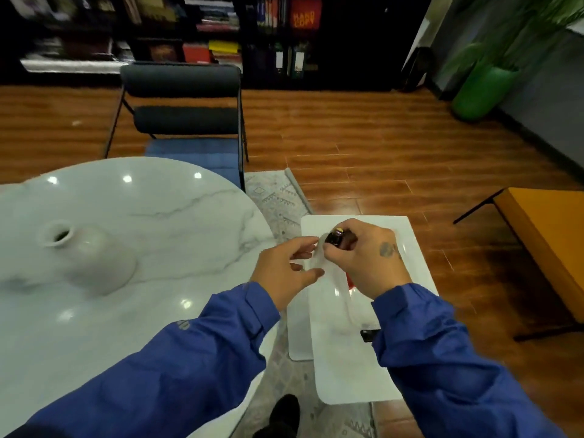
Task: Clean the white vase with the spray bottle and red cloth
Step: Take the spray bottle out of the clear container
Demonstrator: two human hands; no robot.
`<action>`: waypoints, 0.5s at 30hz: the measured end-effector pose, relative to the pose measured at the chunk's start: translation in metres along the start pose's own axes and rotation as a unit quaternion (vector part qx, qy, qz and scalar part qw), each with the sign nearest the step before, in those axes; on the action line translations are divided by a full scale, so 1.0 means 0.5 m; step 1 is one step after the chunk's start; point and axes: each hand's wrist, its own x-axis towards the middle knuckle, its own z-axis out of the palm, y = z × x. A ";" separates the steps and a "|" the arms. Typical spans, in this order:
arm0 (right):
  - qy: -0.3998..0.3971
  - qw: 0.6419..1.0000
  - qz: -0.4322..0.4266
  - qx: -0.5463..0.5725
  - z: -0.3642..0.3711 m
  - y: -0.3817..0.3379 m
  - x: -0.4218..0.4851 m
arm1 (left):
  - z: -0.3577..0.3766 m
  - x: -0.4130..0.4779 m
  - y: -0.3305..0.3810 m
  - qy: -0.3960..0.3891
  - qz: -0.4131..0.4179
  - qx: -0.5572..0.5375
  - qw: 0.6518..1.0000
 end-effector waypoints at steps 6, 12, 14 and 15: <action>-0.111 0.992 -0.036 0.045 0.145 -0.127 -0.043 | -0.160 -0.115 -0.067 0.087 -0.028 0.039 0.995; -0.207 0.976 -0.070 0.020 0.279 -0.230 -0.108 | -0.284 -0.218 -0.158 0.132 -0.091 0.053 0.986; -0.228 0.970 -0.080 0.005 0.311 -0.255 -0.123 | -0.310 -0.244 -0.182 0.137 -0.103 0.058 0.983; -0.239 0.967 -0.085 -0.009 0.323 -0.265 -0.129 | -0.320 -0.254 -0.191 0.139 -0.108 0.057 0.983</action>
